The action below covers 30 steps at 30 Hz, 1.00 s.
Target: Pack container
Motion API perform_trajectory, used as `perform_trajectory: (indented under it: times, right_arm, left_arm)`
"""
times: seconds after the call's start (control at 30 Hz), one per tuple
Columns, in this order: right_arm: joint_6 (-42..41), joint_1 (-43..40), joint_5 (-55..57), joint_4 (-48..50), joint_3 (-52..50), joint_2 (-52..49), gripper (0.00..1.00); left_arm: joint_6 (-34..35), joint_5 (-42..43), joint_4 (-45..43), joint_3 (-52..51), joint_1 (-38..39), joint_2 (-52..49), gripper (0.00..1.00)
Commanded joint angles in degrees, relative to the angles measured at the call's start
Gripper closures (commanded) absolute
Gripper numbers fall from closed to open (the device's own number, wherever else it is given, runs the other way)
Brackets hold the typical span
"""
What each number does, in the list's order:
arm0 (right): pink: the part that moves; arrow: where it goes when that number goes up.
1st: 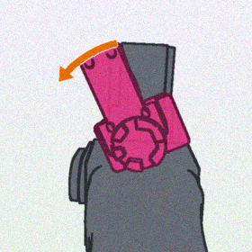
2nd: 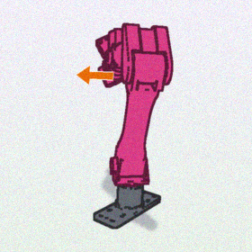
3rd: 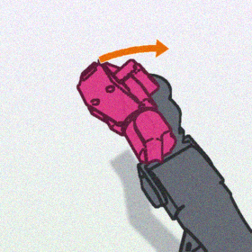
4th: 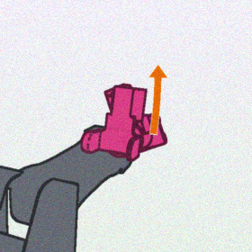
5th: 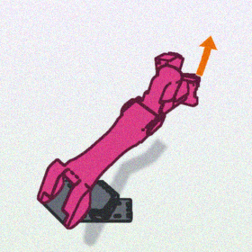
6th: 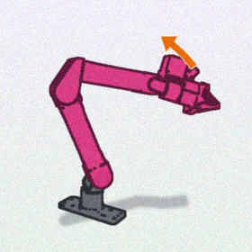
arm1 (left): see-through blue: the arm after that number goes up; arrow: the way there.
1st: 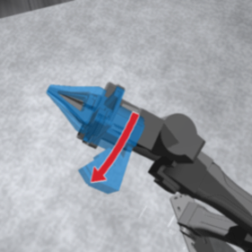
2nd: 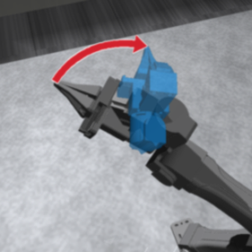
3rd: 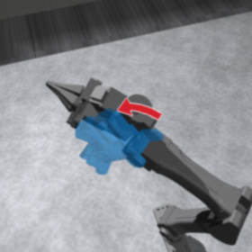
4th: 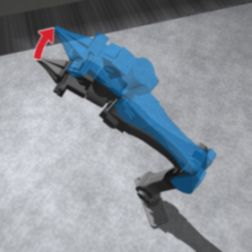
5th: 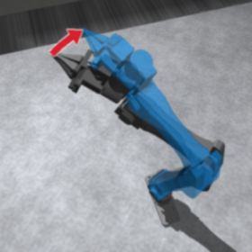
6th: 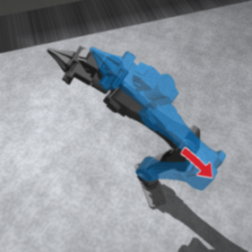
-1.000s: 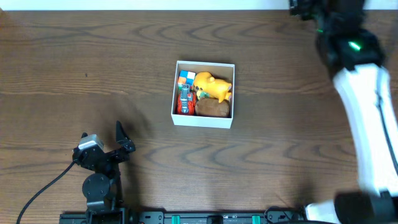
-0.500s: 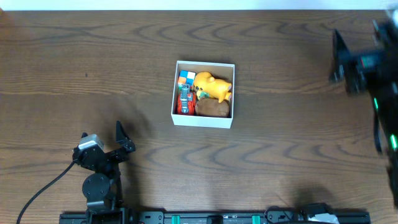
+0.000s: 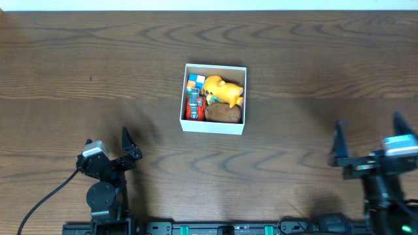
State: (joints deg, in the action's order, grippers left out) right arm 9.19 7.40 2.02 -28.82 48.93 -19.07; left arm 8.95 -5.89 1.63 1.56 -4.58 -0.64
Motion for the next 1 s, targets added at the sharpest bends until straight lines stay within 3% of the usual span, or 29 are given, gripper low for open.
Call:
perform_trajectory:
  times: [0.0,0.47,0.63,0.97]
  right_arm:
    - [-1.03,-0.31,-1.01,3.69,-8.59,4.92,0.01]
    - [-5.75,-0.26,-1.42,32.92,-38.73,10.56,0.01]
    - [-5.73,-0.24,-1.42,37.18,-43.17,10.58,0.01]
    - [-5.73,-0.20,-1.42,36.54,-44.57,10.67,0.01]
  left_arm:
    - [-0.79,-0.09,1.95,-1.31,0.28,0.04,0.02]
    - [-0.76,-0.09,1.95,-1.31,0.28,0.04,0.02]
    - [-0.76,-0.09,1.95,-1.31,0.28,0.04,0.02]
    - [-0.76,-0.09,1.95,-1.31,0.28,0.04,0.02]
